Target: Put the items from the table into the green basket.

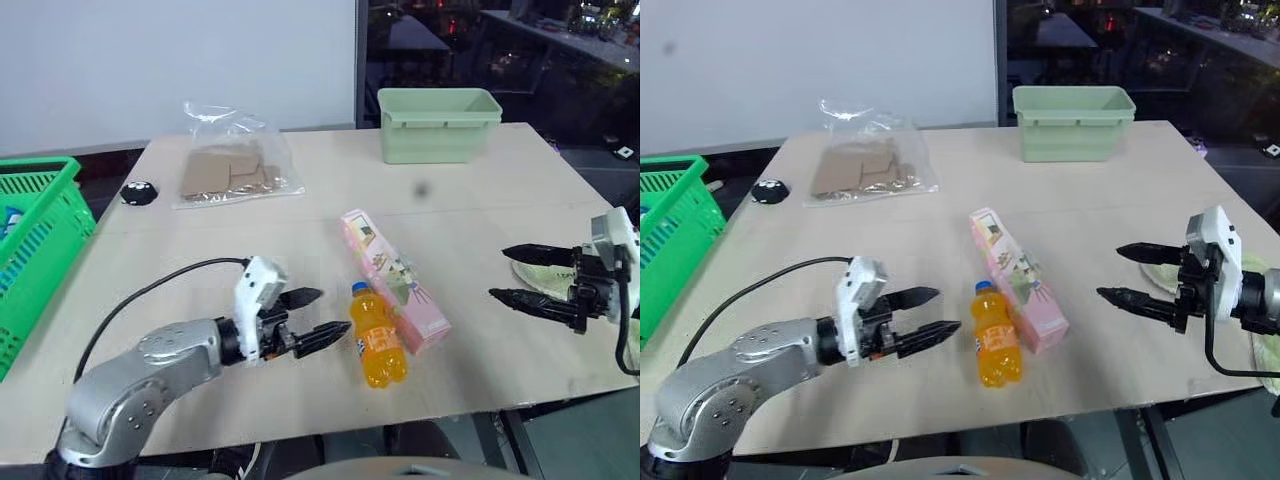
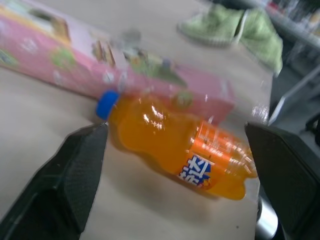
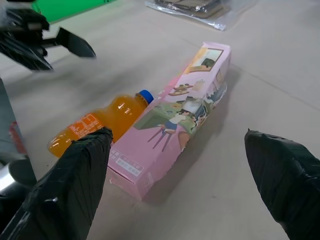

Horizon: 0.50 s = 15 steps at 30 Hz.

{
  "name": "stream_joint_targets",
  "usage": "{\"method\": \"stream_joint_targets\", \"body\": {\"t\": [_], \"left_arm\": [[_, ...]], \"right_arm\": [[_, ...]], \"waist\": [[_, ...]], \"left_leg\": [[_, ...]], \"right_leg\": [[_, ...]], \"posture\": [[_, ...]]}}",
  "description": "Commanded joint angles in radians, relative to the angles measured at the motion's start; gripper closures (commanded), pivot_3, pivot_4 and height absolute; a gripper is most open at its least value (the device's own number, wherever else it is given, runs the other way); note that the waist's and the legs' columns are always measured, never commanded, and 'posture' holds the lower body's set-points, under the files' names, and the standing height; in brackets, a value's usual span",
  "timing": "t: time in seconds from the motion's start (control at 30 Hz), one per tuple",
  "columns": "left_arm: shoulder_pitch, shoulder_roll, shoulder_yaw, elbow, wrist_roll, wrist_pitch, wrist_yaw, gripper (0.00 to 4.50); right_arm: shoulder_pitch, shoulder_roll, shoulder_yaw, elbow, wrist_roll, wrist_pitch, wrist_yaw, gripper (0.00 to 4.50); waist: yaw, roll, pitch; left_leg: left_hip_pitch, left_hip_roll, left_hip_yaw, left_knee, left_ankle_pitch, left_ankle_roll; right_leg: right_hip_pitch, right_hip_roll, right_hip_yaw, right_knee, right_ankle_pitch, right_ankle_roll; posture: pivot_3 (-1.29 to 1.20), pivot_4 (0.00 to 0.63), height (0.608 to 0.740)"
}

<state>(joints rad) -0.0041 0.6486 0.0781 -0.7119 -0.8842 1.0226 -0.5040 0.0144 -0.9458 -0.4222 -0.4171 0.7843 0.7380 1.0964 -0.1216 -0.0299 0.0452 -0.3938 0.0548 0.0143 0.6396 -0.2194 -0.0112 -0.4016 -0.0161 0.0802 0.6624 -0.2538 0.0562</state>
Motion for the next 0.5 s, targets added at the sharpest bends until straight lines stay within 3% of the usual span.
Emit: {"method": "stream_joint_targets", "body": {"t": [0.03,0.27,0.5], "left_arm": [[-0.053,-0.008,-0.028,-0.018,-0.004,0.02,0.04,0.0],[-0.015,0.115,0.032,-0.011,0.069,-0.129,-0.112,0.0],[0.059,0.234,0.255,0.053,0.103,-0.308,-0.329,0.0]], "right_arm": [[0.009,-0.01,-0.054,-0.048,0.023,-0.014,-0.007,0.02],[0.022,-0.011,-0.043,-0.06,0.037,-0.013,-0.005,0.02],[0.04,-0.023,0.173,-0.104,-0.073,-0.101,0.071,0.02]], "waist": [[-0.004,0.0,0.0],[-0.014,0.0,0.001],[-0.007,-0.002,0.004]], "left_leg": [[0.0,0.0,0.0,0.0,0.0,0.0],[0.0,0.0,-0.001,-0.001,0.0,0.0],[0.0,0.0,0.0,-0.001,0.0,0.0]], "right_leg": [[0.0,0.0,0.001,0.0,0.0,0.0],[0.0,0.001,0.001,-0.001,0.0,0.0],[0.0,0.0,0.001,-0.001,0.0,0.0]], "posture": [[-0.15,0.032,0.74],[-0.12,0.027,0.74],[-0.07,0.027,0.74]]}}
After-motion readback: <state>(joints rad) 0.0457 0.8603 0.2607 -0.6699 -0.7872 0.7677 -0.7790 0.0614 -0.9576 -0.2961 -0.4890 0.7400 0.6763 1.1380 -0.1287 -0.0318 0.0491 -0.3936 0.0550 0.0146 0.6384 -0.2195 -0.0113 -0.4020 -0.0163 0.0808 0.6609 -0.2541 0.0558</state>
